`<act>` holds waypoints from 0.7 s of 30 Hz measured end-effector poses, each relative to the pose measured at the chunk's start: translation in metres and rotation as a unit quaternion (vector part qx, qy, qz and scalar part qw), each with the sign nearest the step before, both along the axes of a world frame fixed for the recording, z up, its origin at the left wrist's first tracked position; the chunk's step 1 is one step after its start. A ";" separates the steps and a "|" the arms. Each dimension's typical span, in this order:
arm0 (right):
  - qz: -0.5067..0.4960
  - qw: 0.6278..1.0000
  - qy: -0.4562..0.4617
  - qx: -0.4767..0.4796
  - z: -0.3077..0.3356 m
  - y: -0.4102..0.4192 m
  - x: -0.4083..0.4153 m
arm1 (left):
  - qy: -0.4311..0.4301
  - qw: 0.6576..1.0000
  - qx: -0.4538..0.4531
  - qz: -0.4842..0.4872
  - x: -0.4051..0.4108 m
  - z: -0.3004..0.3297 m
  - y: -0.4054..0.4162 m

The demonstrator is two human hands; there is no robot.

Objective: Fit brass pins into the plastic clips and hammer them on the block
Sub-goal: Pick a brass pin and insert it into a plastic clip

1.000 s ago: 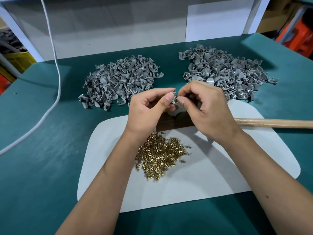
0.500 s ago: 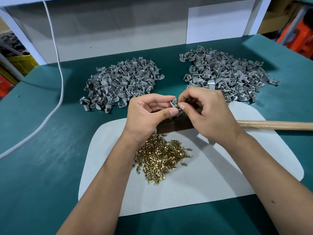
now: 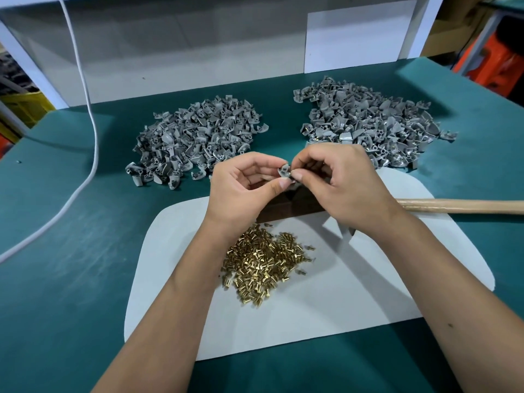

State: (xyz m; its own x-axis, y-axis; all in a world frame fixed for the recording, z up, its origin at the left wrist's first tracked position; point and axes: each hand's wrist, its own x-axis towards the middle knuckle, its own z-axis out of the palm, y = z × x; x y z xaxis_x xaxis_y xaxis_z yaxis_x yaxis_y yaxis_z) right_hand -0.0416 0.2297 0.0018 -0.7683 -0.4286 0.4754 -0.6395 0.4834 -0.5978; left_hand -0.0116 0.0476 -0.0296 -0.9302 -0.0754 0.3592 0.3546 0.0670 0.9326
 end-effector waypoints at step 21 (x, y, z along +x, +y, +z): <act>-0.044 0.934 -0.169 0.313 0.017 0.086 -0.026 | -0.097 0.985 -0.120 0.081 -0.001 -0.004 0.000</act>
